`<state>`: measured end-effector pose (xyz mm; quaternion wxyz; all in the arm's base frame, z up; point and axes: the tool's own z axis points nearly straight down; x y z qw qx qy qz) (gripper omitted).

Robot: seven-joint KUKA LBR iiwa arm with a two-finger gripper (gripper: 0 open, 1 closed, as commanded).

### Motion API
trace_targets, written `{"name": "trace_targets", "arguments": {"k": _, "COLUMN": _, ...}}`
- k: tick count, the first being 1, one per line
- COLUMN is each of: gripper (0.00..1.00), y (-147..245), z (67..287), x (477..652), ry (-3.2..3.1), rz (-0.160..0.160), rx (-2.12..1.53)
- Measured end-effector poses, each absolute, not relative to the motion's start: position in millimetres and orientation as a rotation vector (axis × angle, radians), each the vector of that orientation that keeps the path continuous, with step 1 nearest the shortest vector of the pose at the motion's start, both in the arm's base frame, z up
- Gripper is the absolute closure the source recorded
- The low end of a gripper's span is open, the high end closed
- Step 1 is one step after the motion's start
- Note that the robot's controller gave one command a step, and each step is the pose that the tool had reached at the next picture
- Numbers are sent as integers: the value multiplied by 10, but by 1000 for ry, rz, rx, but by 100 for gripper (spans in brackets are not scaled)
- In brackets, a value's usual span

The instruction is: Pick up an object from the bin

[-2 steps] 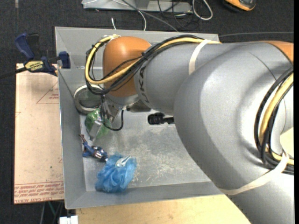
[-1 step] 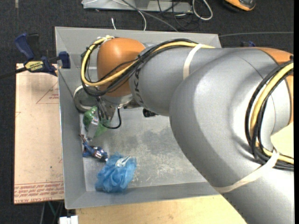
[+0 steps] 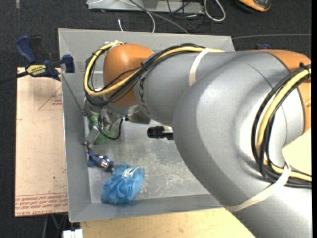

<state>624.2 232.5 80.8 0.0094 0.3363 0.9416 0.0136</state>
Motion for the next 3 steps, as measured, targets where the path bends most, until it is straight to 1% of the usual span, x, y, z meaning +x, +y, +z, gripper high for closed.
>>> {"name": "trace_targets", "arguments": {"k": 1, "gripper": 100, "y": 2325, "z": 811, "x": 6242, "ry": 2941, "rz": 42, "rx": 1050}}
{"name": "trace_targets", "arguments": {"k": 2, "gripper": 100, "y": 2302, "z": 1002, "x": 6213, "ry": 2948, "rz": 30, "rx": 1052}}
{"name": "trace_targets", "arguments": {"k": 3, "gripper": 100, "y": 2301, "z": 1250, "x": 6213, "ry": 2949, "rz": 29, "rx": 1051}}
